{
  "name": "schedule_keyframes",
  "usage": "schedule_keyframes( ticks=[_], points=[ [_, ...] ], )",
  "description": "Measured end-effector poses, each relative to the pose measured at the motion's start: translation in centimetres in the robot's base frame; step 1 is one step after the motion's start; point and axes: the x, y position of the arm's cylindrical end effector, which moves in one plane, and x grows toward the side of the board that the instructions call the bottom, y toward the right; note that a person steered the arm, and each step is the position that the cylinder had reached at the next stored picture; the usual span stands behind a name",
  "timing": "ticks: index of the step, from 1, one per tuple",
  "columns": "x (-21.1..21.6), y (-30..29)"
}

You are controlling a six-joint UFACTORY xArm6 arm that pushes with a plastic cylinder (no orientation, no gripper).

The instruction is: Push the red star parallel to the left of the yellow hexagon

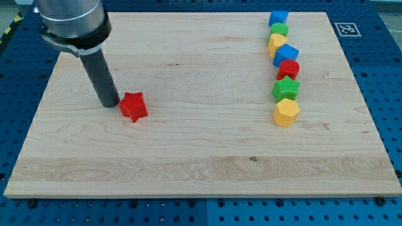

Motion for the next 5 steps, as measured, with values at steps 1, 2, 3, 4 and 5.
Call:
schedule_keyframes(
  ticks=[1,2,3,4,5],
  points=[
    [0.0,1.1],
    [0.0,2.0],
    [0.0,2.3],
    [0.9,2.5],
    [2.2,2.8]
  ],
)
